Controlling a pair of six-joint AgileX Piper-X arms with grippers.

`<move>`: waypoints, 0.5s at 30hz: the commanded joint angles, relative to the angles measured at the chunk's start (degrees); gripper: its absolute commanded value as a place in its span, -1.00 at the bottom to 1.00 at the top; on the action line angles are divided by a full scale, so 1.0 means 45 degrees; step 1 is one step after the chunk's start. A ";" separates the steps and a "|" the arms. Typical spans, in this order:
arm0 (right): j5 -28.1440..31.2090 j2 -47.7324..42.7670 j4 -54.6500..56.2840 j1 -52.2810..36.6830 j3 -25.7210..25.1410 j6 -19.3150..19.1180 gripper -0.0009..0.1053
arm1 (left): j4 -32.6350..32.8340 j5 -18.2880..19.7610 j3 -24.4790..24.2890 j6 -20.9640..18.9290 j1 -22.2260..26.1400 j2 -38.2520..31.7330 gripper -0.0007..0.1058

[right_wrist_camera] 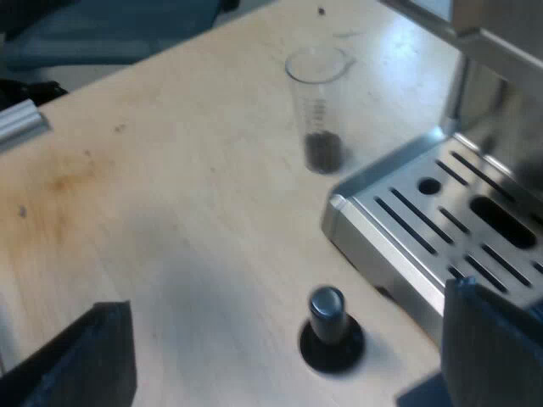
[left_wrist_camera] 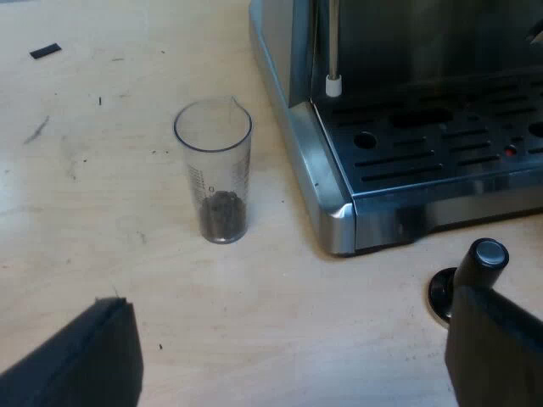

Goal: Pour the beans into the coffee machine

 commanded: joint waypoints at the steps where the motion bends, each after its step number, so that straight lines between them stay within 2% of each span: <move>1: -0.0068 0.0360 -0.0899 0.0312 -0.0056 0.0508 0.50 | -0.0764 -0.0055 0.0369 0.0005 -0.0068 0.0020 0.71; 6: -0.0068 0.0568 -0.1034 0.0533 -0.0043 0.0578 0.50 | -0.1691 -0.0055 0.0759 0.0011 -0.0068 0.0040 0.71; 11: -0.0068 0.0566 -0.1116 0.0533 -0.0043 0.0578 0.50 | -0.3542 -0.0055 0.1489 -0.0117 -0.0068 0.0065 0.71; 15: -0.0068 0.0566 -0.1110 0.0533 -0.0043 0.0578 0.50 | -0.4414 -0.0055 0.1893 -0.0131 -0.0068 0.0055 0.71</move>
